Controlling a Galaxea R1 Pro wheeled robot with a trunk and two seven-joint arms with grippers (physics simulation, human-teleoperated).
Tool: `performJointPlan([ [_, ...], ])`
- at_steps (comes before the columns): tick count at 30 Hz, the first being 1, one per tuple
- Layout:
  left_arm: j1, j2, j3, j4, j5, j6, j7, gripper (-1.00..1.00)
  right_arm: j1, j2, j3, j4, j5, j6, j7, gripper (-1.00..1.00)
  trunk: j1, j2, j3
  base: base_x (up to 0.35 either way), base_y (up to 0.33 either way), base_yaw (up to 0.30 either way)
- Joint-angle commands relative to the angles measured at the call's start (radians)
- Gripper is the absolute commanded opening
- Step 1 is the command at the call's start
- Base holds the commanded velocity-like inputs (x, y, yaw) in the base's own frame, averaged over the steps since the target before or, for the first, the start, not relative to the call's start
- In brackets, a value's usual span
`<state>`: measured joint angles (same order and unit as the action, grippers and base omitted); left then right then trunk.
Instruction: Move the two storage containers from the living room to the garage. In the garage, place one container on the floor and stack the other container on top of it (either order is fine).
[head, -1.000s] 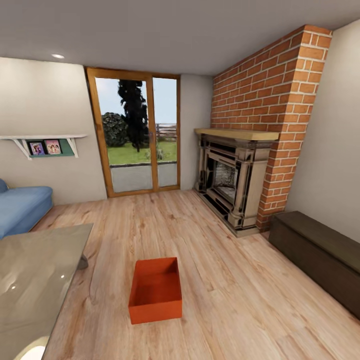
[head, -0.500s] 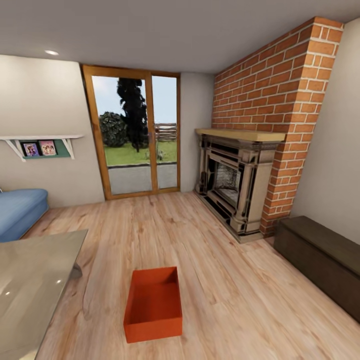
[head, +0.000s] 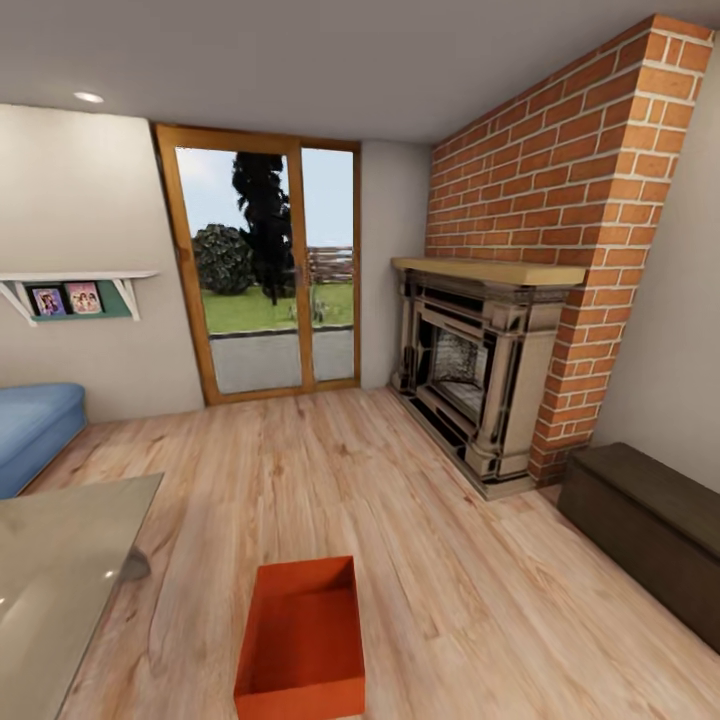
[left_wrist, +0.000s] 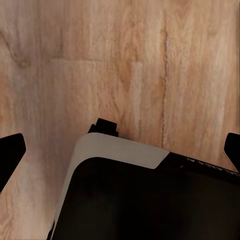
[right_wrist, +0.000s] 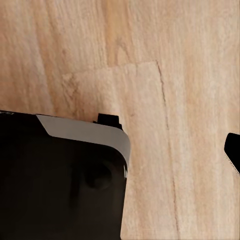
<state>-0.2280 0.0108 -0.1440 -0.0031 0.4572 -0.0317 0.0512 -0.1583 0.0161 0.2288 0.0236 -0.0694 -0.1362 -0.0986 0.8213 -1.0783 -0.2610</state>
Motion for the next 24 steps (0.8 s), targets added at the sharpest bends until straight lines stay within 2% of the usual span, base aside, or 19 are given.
performJointPlan([
  [1,-0.001,0.000,-0.009,0.000,0.008,-0.002,0.003,1.00,-0.001,0.000,0.009,0.003,-0.008,-0.005,-0.003,1.00,0.001,-0.001,-0.001,0.298,0.000,0.000],
  [18,-0.001,0.000,-0.009,0.000,0.008,-0.002,0.003,1.00,-0.001,0.000,0.010,0.003,-0.007,-0.005,-0.003,1.00,0.001,-0.001,-0.001,0.275,0.000,0.000],
  [24,-0.001,0.000,-0.008,0.000,0.008,-0.002,0.003,1.00,-0.001,-0.002,0.011,0.003,-0.009,-0.005,-0.003,1.00,0.001,-0.001,-0.001,0.073,0.000,0.000],
])
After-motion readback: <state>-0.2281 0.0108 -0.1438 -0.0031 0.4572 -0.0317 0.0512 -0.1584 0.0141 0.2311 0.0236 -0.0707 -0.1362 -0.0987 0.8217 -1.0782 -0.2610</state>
